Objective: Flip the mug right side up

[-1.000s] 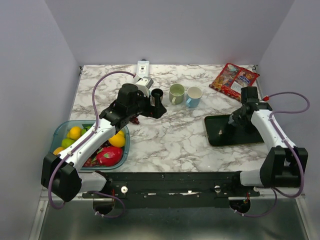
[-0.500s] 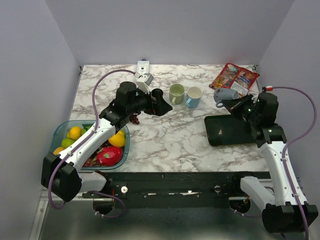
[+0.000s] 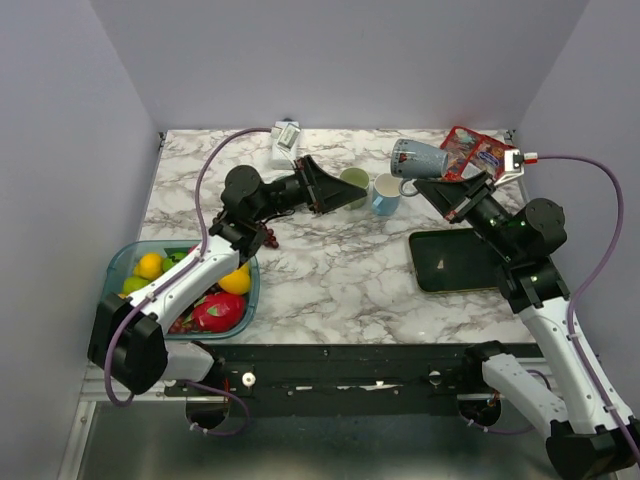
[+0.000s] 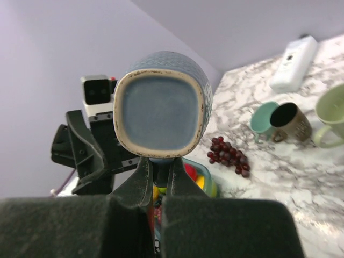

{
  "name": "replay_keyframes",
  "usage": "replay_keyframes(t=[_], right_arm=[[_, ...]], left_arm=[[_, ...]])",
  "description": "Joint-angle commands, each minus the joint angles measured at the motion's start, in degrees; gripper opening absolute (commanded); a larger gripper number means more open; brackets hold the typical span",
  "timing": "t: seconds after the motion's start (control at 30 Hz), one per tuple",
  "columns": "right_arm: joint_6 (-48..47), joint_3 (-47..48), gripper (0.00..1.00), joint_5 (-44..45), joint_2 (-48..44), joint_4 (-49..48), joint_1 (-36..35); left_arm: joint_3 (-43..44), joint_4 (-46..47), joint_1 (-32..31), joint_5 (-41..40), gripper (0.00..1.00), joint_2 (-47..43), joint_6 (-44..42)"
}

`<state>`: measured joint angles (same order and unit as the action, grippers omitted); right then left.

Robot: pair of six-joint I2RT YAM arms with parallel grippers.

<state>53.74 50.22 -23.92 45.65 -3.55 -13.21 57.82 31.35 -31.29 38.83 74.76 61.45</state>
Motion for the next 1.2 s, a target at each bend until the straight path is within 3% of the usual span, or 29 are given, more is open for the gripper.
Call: replay_keyframes(t=[0.0,0.17,0.5,0.67,0.77,0.9,1.07,1.13,1.17], right_arm=[[0.7,-0.3,0.01,-3.3,-0.6,-13.6,-1.2],[1.1,0.4,0.01,-4.3,0.0,-16.7,-2.4],[1.2,-1.7,0.01,-3.2,-0.6,-17.6,-3.5],[0.9,-1.9,0.01,-3.1,-0.7,-17.6,-3.7],[0.9,-2.1,0.01,-3.1,-0.8,-17.6,-3.7],[1.0,-2.7,0.01,-3.1,-1.1,-17.5,-3.7],[0.7,-3.0,0.01,-3.8,-1.6,-16.2,-3.8],[0.0,-2.8,0.01,-4.5,-1.6,-14.8,-3.8],[-0.7,-2.6,0.01,-4.9,-1.7,-14.1,-3.8]], left_arm=[[2.5,12.0,-3.8,3.2,0.99,3.2,10.5],[6.6,12.0,-6.9,2.1,0.95,7.1,11.1],[13.2,11.1,-9.3,-0.8,0.57,12.1,12.0],[12.7,11.2,-10.1,-2.8,0.53,13.0,12.6],[12.9,11.6,-10.4,-3.9,0.45,13.3,13.0],[13.7,10.2,-10.5,-4.9,0.25,13.7,12.6],[13.8,9.7,-10.7,-5.4,0.16,13.8,11.2],[13.9,9.4,-10.7,-5.5,0.01,13.9,10.7],[14.0,9.4,-10.7,-5.5,0.00,13.8,10.4]])
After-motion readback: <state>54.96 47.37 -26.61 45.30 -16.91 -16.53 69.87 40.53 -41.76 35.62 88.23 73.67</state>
